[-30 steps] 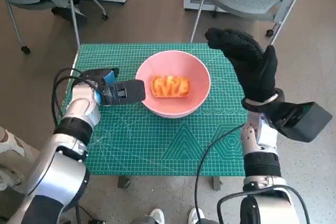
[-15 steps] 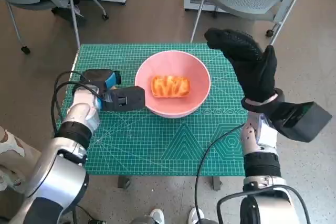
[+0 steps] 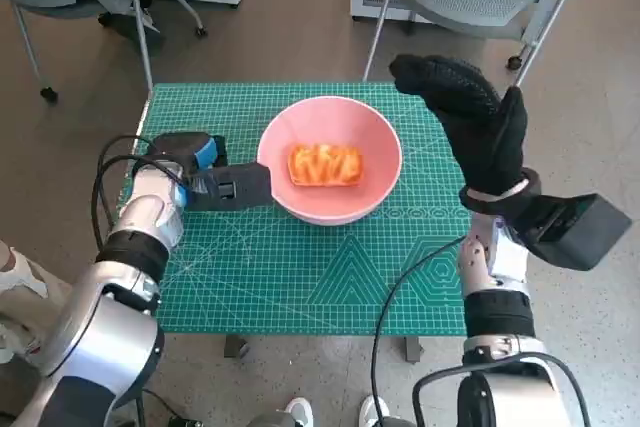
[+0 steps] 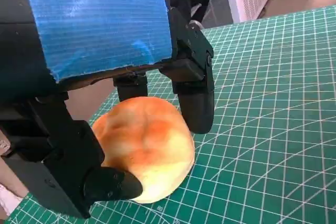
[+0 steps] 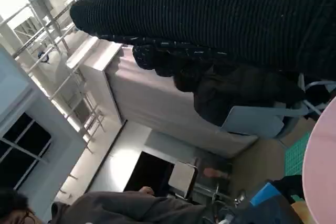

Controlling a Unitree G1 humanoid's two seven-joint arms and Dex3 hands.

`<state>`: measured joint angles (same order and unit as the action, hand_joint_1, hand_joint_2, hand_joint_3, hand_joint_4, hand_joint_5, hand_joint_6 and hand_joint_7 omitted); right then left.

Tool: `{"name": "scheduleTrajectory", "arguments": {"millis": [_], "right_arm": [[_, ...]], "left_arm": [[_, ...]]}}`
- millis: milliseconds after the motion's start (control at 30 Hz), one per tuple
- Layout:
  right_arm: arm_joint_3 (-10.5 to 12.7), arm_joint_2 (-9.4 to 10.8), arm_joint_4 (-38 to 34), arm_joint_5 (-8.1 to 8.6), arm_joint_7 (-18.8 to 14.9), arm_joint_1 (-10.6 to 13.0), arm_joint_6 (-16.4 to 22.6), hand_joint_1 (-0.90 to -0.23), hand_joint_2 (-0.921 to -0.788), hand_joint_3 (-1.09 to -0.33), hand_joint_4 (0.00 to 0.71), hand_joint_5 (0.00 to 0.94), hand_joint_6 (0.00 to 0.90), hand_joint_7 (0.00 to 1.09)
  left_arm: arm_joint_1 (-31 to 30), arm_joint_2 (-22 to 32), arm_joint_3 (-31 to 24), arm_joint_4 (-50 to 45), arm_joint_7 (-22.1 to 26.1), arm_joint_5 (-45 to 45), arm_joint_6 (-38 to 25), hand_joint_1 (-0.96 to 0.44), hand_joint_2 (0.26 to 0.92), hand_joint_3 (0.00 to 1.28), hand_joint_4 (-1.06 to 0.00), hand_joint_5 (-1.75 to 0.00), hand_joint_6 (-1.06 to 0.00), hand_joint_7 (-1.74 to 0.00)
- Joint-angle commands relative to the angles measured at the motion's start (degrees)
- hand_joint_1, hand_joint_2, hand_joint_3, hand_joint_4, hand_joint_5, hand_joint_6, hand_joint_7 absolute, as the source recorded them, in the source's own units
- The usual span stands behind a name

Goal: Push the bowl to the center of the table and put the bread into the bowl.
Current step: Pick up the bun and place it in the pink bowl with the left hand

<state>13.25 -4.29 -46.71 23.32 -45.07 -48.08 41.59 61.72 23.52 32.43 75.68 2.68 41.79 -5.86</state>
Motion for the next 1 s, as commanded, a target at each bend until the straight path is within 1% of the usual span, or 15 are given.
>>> {"name": "scheduleTrajectory", "arguments": {"millis": [33, 133, 200, 233, 267, 333, 400, 533, 667, 800, 1000], "right_arm": [[-0.1, 0.1, -1.2, -0.12, -0.3, 0.9, -0.4, -0.685, -0.921, -0.887, 0.115, 0.005, -0.001, 0.31], [-0.1, 0.2, -1.4, -0.14, -0.3, 0.8, -0.3, -0.685, -0.921, -0.887, 0.115, 0.004, -0.001, 0.31], [-0.1, 0.2, -1.5, -0.16, -0.2, 0.8, -0.3, -0.685, -0.921, -0.887, 0.115, 0.004, -0.001, 0.31], [-0.1, 0.3, -1.6, -0.17, -0.2, 0.7, -0.3, -0.685, -0.921, -0.887, 0.115, 0.004, -0.001, 0.31], [-0.1, 0.3, -1.7, -0.19, -0.2, 0.7, -0.3, -0.686, -0.921, -0.886, 0.115, 0.004, -0.001, 0.31], [-0.2, 0.4, -1.6, -0.19, -0.1, 0.7, -0.3, -0.686, -0.921, -0.886, 0.115, 0.004, -0.001, 0.31], [-0.2, 0.4, -1.5, -0.23, -0.1, 0.8, -0.3, -0.686, -0.921, -0.886, 0.115, 0.004, -0.001, 0.31], [-0.2, 0.5, -1.5, -0.24, 0.0, 0.8, -0.3, -0.686, -0.921, -0.886, 0.115, 0.003, -0.001, 0.31], [-0.2, 0.4, -1.3, -0.21, 0.0, 0.9, -0.3, -0.686, -0.921, -0.886, 0.115, 0.003, -0.001, 0.31], [-0.2, 0.4, -1.1, -0.09, -0.1, 1.1, -0.4, -0.685, -0.921, -0.886, 0.115, 0.003, -0.001, 0.31], [-0.1, 0.5, -1.3, 0.05, -0.2, 0.9, -0.6, -0.685, -0.921, -0.886, 0.115, 0.003, -0.001, 0.31]], "left_arm": [[0.5, 1.2, -0.6, -1.1, 0.6, -0.4, -0.2, 0.00, 0.517, 0.91, -0.51, -1.70, -0.58, -1.27], [0.7, 1.6, -0.7, -1.4, 0.7, -0.4, -0.2, 0.00, 0.564, 0.81, -0.53, -1.64, -0.59, -1.23], [0.8, 1.8, -0.9, -1.8, 0.9, -0.5, -0.2, 0.00, 0.627, 0.68, -0.56, -1.56, -0.60, -1.17], [0.9, 1.9, -1.0, -2.0, 1.1, -0.6, -0.3, 0.00, 0.640, 0.65, -0.56, -1.55, -0.60, -1.16], [0.9, 2.0, -1.1, -2.1, 1.2, -0.6, -0.3, 0.00, 0.685, 0.57, -0.58, -1.50, -0.60, -1.14], [1.0, 2.3, -1.5, -2.6, 1.3, -0.8, -0.3, 0.00, 0.733, 0.47, -0.60, -1.45, -0.60, -1.12], [1.0, 2.5, -1.8, -3.1, 1.5, -0.9, -0.2, 0.00, 0.791, 0.34, -0.63, -1.37, -0.61, -1.11], [1.1, 3.1, -2.4, -4.2, 1.8, -1.0, 0.0, 0.00, 0.843, 0.23, -0.66, -1.30, -0.62, -1.11], [1.6, 3.9, -3.0, -6.1, 2.4, -1.2, 0.0, 0.00, 0.864, 0.18, -0.67, -1.27, -0.63, -1.10], [2.7, 5.3, -3.9, -10.0, 3.7, -1.7, -0.6, 0.00, 0.866, 0.16, -0.71, -1.24, -0.64, -1.08], [1.4, 8.0, -6.7, -24.9, 7.7, -1.9, -4.8, 0.00, 0.866, 0.15, -0.71, -1.24, -0.65, -1.06]]}}
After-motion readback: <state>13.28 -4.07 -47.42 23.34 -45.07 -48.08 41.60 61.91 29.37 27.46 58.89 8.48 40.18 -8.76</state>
